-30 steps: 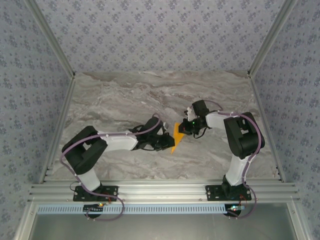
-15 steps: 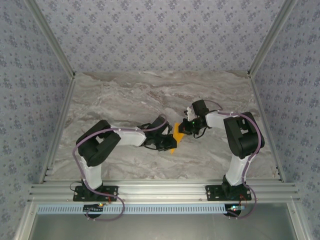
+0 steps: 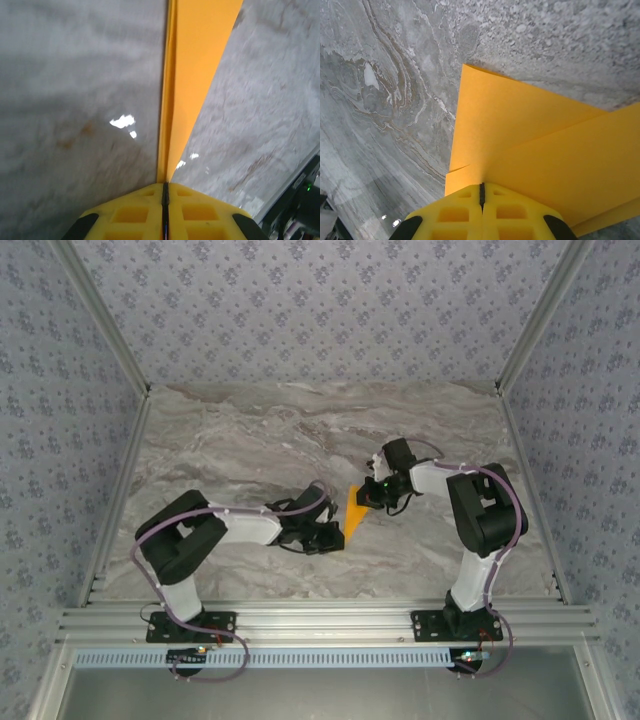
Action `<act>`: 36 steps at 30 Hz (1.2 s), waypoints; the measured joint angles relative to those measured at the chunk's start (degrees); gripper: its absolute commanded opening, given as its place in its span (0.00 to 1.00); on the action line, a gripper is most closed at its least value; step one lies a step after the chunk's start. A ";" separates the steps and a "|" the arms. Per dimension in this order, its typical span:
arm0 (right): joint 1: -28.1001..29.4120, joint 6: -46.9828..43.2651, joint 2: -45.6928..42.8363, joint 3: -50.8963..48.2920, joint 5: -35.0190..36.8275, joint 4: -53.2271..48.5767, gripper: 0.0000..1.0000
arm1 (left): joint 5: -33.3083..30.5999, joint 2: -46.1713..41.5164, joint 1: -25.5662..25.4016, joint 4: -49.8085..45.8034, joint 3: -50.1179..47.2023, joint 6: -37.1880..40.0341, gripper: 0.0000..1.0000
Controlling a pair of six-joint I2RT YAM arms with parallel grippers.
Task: Fold a paper plane with a square sheet of paper (fold left side to right side)
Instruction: Fold the wing for the fifth time at the center of the table, then pick up the paper plane at the center of the table.
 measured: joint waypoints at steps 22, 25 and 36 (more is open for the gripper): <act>13.27 3.50 -14.27 7.67 30.40 -18.01 0.59 | -23.15 -21.68 3.91 -15.58 -4.72 2.75 0.35; 16.50 6.73 -12.76 7.67 33.73 -19.02 0.60 | -25.70 -21.73 3.91 -17.00 -4.42 3.17 0.35; 21.11 15.63 -5.81 7.72 41.11 -20.52 0.32 | -28.70 -23.93 3.91 -18.43 -5.86 3.52 0.35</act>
